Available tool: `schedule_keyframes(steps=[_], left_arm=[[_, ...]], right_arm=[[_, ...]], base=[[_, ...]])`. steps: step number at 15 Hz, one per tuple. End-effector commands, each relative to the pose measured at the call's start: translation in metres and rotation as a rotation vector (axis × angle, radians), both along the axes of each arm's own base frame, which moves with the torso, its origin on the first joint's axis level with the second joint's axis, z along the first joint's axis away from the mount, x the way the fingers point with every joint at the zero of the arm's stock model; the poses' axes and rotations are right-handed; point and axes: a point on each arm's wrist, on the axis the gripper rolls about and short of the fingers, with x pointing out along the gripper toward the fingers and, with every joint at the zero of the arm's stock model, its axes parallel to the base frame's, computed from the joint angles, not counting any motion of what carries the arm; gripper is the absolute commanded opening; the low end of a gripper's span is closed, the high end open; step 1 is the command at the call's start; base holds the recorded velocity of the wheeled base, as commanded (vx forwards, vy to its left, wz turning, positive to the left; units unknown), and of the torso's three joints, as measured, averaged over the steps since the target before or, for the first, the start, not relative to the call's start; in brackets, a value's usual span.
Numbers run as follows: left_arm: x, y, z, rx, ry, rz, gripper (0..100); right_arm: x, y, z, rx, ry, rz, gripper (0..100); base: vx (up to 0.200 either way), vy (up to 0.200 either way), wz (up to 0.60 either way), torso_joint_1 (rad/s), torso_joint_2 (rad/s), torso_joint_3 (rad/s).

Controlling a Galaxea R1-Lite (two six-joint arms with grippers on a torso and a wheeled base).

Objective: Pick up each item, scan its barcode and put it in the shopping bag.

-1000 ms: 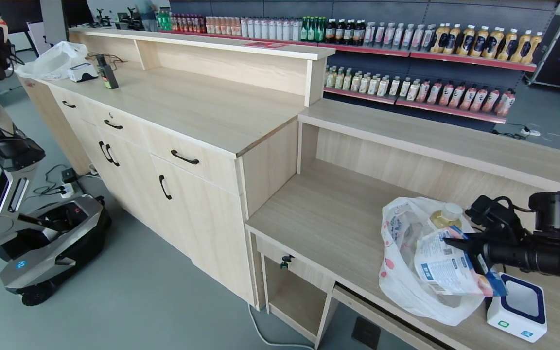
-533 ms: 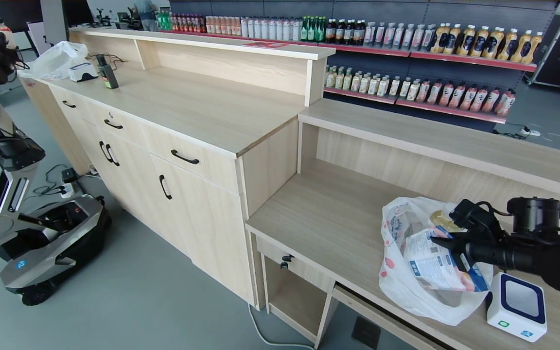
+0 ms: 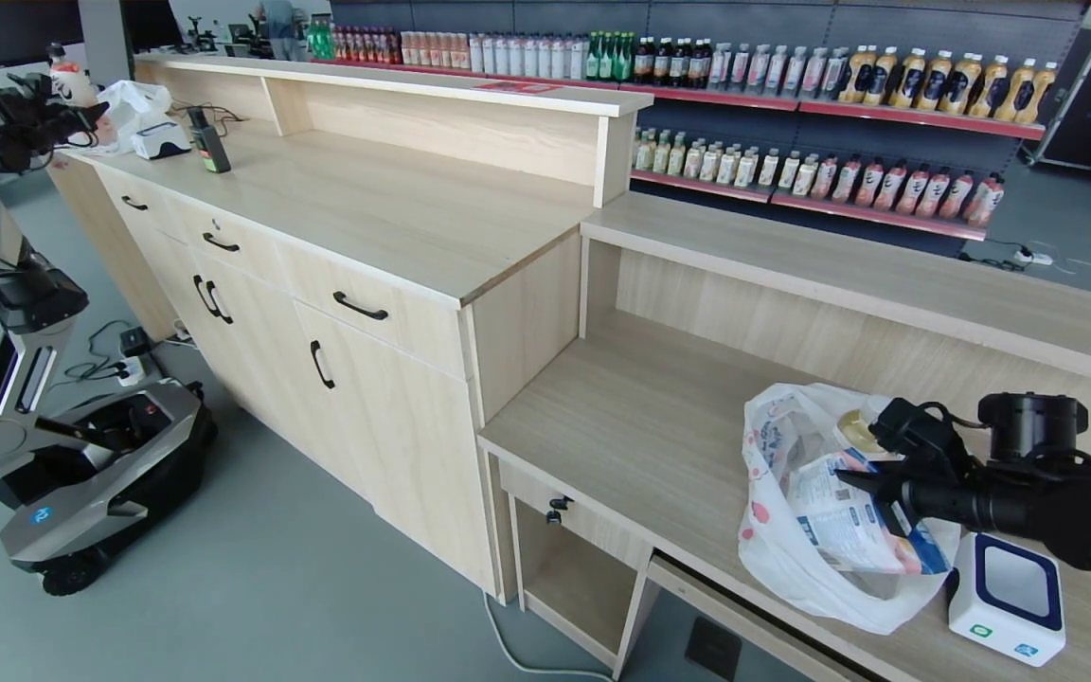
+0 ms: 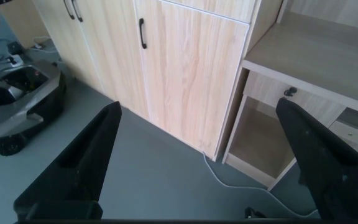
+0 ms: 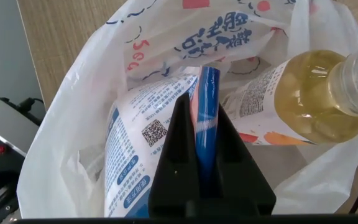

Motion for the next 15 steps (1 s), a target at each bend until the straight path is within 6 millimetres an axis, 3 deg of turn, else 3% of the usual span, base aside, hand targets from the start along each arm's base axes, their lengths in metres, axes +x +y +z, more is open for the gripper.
schedule_keyframes(steps=[1,15], left_arm=[[0.0,0.0,0.0,-0.001,-0.001,0.001,100],[0.0,0.0,0.0,0.0,-0.001,0.001,100]], right_arm=[[0.0022,-0.0007,-0.001,-0.002,-0.007,0.0,0],[0.0026,-0.0102,-0.0094,-0.051,-0.02,0.003,0]], base=[[0.0,0.0,0.0,0.0,0.0,0.0],[0.0,0.0,0.0,0.0,0.0,0.0]])
